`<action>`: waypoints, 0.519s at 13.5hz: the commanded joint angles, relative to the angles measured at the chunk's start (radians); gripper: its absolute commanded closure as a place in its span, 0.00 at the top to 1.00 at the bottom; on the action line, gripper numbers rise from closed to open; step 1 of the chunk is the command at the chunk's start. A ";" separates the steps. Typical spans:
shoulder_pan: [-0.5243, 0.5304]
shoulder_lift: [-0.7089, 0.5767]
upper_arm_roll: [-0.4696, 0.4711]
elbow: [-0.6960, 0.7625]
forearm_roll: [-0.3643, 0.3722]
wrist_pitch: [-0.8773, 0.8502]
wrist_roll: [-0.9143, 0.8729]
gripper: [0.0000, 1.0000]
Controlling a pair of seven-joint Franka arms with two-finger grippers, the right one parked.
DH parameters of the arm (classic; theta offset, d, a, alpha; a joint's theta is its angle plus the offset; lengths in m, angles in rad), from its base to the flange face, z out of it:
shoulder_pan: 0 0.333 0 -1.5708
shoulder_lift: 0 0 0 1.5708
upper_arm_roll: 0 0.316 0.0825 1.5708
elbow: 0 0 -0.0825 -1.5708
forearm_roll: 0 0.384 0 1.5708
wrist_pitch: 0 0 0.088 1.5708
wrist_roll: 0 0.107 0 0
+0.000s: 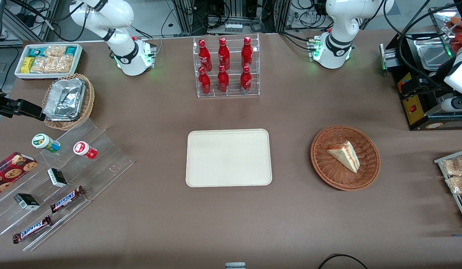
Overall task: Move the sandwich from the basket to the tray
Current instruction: 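Move the left gripper over the sandwich in the wicker basket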
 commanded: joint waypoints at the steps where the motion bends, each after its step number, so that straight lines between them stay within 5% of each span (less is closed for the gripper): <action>1: 0.007 -0.002 -0.006 0.018 -0.019 -0.023 0.018 1.00; 7: -0.012 0.070 -0.003 -0.069 -0.001 0.083 -0.079 1.00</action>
